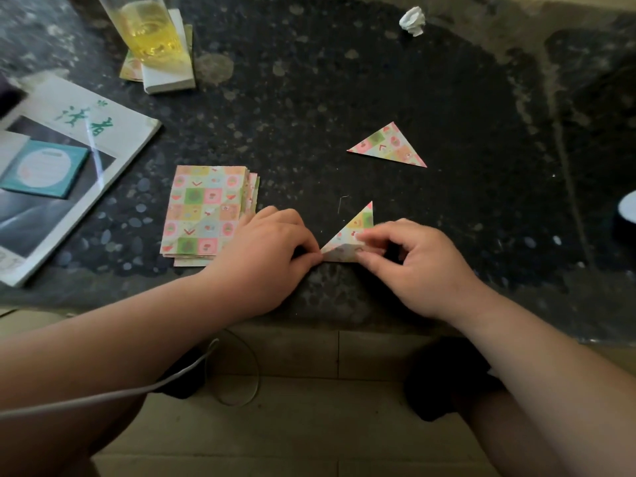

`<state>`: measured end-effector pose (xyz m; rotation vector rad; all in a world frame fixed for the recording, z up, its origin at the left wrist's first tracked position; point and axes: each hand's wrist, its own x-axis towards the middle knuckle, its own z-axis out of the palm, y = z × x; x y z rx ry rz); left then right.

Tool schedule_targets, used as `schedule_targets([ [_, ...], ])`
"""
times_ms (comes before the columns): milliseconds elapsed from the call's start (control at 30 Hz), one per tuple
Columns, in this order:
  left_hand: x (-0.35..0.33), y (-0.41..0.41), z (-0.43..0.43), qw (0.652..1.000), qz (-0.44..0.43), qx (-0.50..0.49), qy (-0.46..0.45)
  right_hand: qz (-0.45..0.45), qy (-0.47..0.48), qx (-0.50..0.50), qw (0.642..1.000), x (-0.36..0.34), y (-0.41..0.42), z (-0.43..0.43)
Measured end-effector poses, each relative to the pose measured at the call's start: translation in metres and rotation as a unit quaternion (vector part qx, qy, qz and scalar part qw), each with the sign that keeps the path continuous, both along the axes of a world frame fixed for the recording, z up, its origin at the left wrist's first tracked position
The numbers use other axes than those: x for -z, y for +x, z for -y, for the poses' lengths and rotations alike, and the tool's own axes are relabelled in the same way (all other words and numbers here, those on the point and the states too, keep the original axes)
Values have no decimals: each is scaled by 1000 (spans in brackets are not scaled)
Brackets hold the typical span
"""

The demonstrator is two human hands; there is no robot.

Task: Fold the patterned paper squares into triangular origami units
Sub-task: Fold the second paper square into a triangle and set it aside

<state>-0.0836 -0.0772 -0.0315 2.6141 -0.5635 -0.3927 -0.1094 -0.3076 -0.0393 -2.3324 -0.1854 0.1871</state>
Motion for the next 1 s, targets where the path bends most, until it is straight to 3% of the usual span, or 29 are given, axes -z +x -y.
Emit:
schedule_targets([
  [167,1,0,5,999,-22,-37,11,-62,20,57,996,-6,5,-6],
  [533,-2,-2,12,998,0,-57,29,-38,-40,137,989,-4,14,-24],
  [733,-2,-29,16,987,119,91,64,-52,-47,134,988,-3,18,-27],
  [1000,8,-65,19,968,79,176,161,-42,-47,140,988,0,17,-27],
])
